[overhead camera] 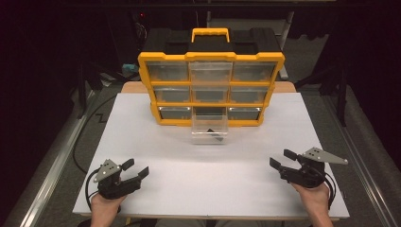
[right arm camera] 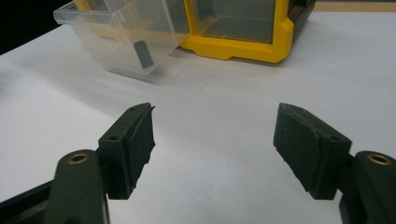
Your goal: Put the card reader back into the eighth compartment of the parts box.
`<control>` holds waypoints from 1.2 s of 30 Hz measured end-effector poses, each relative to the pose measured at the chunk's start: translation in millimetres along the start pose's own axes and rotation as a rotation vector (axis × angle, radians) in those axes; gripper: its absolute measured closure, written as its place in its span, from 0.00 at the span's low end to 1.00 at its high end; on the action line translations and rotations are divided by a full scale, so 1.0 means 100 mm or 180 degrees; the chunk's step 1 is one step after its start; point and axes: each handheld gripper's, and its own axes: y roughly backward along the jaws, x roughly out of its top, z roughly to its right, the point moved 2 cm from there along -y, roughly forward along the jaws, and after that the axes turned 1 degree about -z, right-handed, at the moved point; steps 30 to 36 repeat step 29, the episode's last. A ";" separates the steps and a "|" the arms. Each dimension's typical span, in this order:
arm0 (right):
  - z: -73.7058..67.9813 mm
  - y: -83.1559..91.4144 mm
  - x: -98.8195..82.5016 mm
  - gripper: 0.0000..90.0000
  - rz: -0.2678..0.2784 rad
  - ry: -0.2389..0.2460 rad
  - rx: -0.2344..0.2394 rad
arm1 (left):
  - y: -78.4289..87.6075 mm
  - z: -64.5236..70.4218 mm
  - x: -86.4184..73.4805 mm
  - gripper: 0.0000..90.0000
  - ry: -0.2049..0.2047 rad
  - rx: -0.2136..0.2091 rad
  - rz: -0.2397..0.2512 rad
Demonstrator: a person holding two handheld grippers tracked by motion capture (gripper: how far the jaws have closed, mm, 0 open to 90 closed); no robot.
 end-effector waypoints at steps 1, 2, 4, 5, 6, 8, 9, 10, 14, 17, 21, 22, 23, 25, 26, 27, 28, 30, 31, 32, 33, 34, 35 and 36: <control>0.00 0.01 -0.02 0.31 0.0014 -0.0016 -0.0007 | 0.00 0.00 0.00 0.33 0.0000 0.0000 0.0000; 0.01 0.01 -0.03 0.30 0.0032 -0.0013 -0.0007 | 0.00 0.00 0.00 0.33 0.0000 0.0000 -0.0001; 0.02 0.02 -0.08 0.30 0.0053 -0.0011 -0.0027 | 0.00 0.00 0.00 0.33 -0.0001 0.0000 -0.0002; 0.02 0.02 -0.08 0.30 0.0053 -0.0011 -0.0027 | 0.00 0.00 0.00 0.33 -0.0001 0.0000 -0.0002; 0.03 0.04 -0.13 0.30 0.0078 -0.0031 -0.0058 | 0.00 0.00 0.00 0.33 -0.0001 0.0002 0.0001; 0.04 0.06 -0.18 0.29 0.0091 -0.0049 -0.0089 | 0.01 0.00 0.00 0.33 0.0002 0.0000 0.0007; 0.04 0.06 -0.18 0.29 0.0091 -0.0049 -0.0089 | 0.01 0.00 0.00 0.33 0.0002 0.0000 0.0007; 0.05 0.09 -0.23 0.29 0.0115 -0.0053 -0.0126 | 0.01 0.00 0.00 0.33 0.0007 -0.0001 0.0014; 0.06 0.15 -0.30 0.29 0.0177 -0.0089 -0.0162 | 0.01 0.00 0.00 0.33 0.0002 -0.0009 0.0018; 0.09 0.21 -0.38 0.29 0.0223 -0.0122 -0.0187 | 0.02 0.01 0.00 0.33 0.0008 -0.0009 0.0023; 0.11 0.29 -0.45 0.29 0.0332 -0.0157 -0.0225 | 0.02 0.01 0.00 0.33 0.0007 -0.0007 0.0024; 0.11 0.30 -0.46 0.29 0.0326 -0.0154 -0.0233 | 0.02 0.01 0.00 0.33 0.0008 -0.0007 0.0026; 0.11 0.30 -0.46 0.29 0.0326 -0.0154 -0.0233 | 0.02 0.01 0.00 0.33 0.0008 -0.0007 0.0026; 0.11 0.32 -0.49 0.29 0.0298 -0.0132 -0.0239 | 0.02 0.01 0.00 0.33 0.0007 -0.0005 0.0023; 0.11 0.32 -0.49 0.29 0.0304 -0.0122 -0.0249 | 0.02 0.01 0.00 0.33 0.0006 -0.0007 0.0021; 0.10 0.33 -0.49 0.29 0.0312 -0.0130 -0.0251 | 0.02 0.01 0.00 0.33 0.0006 -0.0007 0.0021; 0.10 0.33 -0.49 0.29 0.0318 -0.0126 -0.0251 | 0.02 0.01 0.00 0.33 0.0006 -0.0006 0.0021; 0.10 0.32 -0.49 0.29 0.0312 -0.0121 -0.0249 | 0.02 0.01 0.00 0.33 0.0006 -0.0006 0.0021; 0.10 0.32 -0.49 0.29 0.0312 -0.0121 -0.0249 | 0.02 0.01 0.00 0.33 0.0006 -0.0006 0.0021; 0.10 0.32 -0.49 0.29 0.0312 -0.0121 -0.0249 | 0.02 0.01 0.00 0.33 0.0006 -0.0006 0.0021; 0.10 0.32 -0.49 0.29 0.0312 -0.0121 -0.0249 | 0.02 0.01 0.00 0.33 0.0006 -0.0006 0.0021; 0.10 0.32 -0.49 0.29 0.0312 -0.0121 -0.0249 | 0.02 0.01 0.00 0.33 0.0006 -0.0006 0.0021; 0.10 0.32 -0.49 0.29 0.0312 -0.0121 -0.0249 | 0.02 0.01 0.00 0.33 0.0006 -0.0006 0.0021; 0.10 0.32 -0.49 0.29 0.0312 -0.0121 -0.0249 | 0.02 0.01 0.00 0.33 0.0006 -0.0006 0.0021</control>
